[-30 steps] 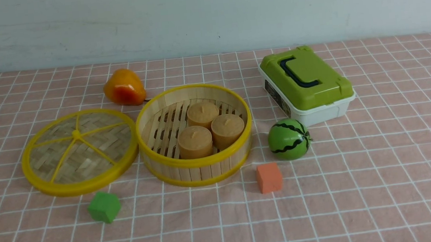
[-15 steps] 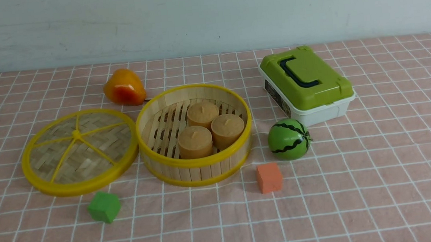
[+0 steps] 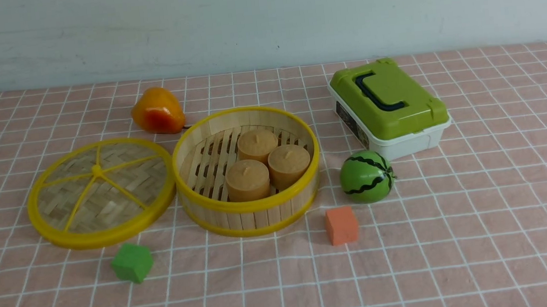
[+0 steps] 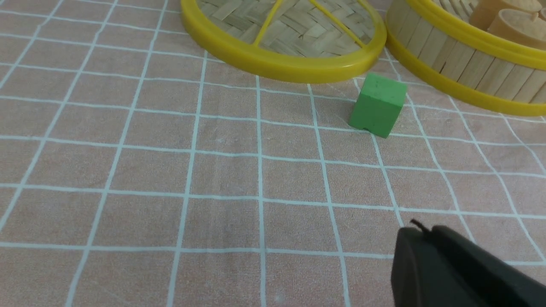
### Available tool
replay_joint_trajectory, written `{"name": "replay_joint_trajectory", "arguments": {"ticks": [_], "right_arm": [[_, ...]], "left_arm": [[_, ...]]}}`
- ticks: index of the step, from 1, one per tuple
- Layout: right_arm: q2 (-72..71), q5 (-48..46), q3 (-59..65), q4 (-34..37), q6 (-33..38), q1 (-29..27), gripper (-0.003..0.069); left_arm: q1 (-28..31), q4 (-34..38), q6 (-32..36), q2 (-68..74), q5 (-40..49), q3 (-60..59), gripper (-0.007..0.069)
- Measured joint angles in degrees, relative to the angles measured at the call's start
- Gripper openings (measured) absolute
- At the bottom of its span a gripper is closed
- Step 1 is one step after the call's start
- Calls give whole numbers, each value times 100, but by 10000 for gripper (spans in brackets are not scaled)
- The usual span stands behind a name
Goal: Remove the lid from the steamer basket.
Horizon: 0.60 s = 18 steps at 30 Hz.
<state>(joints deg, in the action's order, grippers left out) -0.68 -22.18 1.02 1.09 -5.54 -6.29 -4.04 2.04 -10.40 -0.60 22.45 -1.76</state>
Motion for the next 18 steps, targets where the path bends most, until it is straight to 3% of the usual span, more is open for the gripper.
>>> {"name": "replay_joint_trajectory", "arguments": {"ticks": [18], "right_arm": [[0, 0, 0, 0, 0, 0, 241]], "left_arm": [[0, 0, 0, 0, 0, 0, 29]]}}
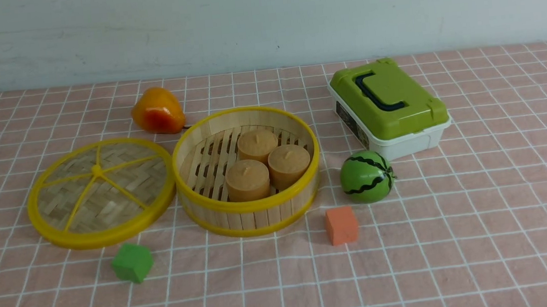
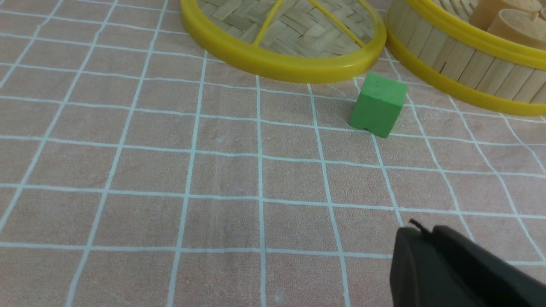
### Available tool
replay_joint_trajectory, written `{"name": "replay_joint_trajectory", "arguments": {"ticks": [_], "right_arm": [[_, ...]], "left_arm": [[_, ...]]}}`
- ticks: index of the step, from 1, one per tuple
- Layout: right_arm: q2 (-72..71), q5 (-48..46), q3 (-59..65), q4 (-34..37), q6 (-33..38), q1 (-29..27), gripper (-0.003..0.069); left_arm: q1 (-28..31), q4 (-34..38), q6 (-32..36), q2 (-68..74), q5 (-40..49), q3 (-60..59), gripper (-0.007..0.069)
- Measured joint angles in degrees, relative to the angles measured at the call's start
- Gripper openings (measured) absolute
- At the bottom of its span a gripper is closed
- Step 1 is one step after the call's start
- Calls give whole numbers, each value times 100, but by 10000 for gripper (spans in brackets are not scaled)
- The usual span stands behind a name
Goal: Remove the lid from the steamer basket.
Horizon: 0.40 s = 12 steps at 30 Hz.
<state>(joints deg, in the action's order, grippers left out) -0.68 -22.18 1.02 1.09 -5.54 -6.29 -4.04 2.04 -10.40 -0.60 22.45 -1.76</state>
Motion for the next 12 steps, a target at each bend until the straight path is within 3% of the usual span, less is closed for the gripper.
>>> {"name": "replay_joint_trajectory", "arguments": {"ticks": [12], "right_arm": [[0, 0, 0, 0, 0, 0, 242]], "left_arm": [[0, 0, 0, 0, 0, 0, 40]]}}
